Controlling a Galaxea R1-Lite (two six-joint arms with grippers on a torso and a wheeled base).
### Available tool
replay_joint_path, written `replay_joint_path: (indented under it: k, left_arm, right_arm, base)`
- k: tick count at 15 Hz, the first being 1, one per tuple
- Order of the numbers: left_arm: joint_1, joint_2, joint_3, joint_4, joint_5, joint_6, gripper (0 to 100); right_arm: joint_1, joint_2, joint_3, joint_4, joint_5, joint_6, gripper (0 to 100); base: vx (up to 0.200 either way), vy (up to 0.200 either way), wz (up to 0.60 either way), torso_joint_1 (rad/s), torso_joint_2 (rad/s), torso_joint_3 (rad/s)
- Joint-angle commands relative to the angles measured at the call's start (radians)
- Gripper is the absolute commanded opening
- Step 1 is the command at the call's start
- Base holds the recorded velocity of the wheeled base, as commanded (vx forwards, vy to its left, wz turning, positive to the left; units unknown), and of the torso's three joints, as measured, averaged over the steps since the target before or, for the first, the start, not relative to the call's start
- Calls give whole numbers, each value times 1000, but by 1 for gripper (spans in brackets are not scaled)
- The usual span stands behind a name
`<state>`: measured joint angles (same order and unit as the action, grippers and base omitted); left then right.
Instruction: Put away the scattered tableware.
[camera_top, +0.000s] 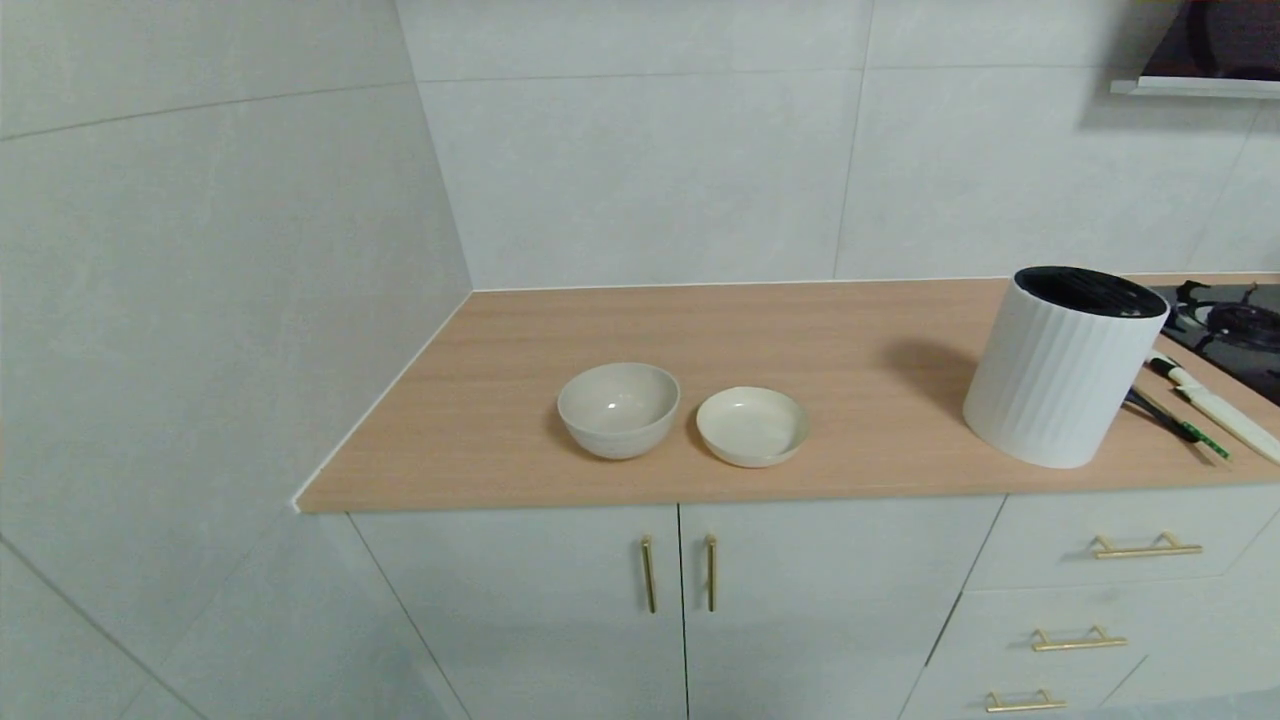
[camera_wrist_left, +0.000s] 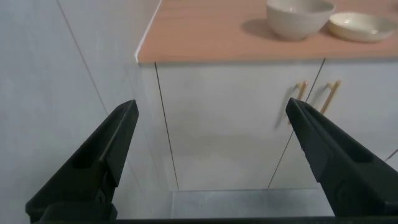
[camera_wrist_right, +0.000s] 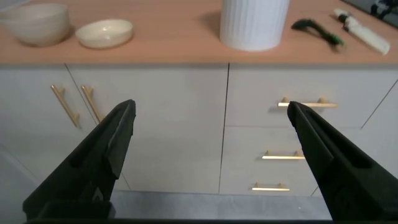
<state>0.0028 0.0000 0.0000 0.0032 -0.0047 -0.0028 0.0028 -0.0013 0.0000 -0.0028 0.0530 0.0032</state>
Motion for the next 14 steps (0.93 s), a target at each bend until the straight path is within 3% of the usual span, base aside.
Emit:
replay_joint_path:
  k: [1, 10, 14]
  left_arm:
    - [0, 0, 0, 0, 0, 0, 100]
    - [0, 0, 0, 0, 0, 0, 100]
    - [0, 0, 0, 0, 0, 0, 100]
  right_arm:
    - [0, 1, 0, 0, 1, 0, 100]
    - [0, 1, 0, 0, 1, 0, 100]
    - [0, 1, 0, 0, 1, 0, 100]
  base:
    - [0, 0, 0, -212, 486, 251]
    - [0, 0, 0, -28, 61, 34]
    - [0, 0, 0, -173, 395, 229]
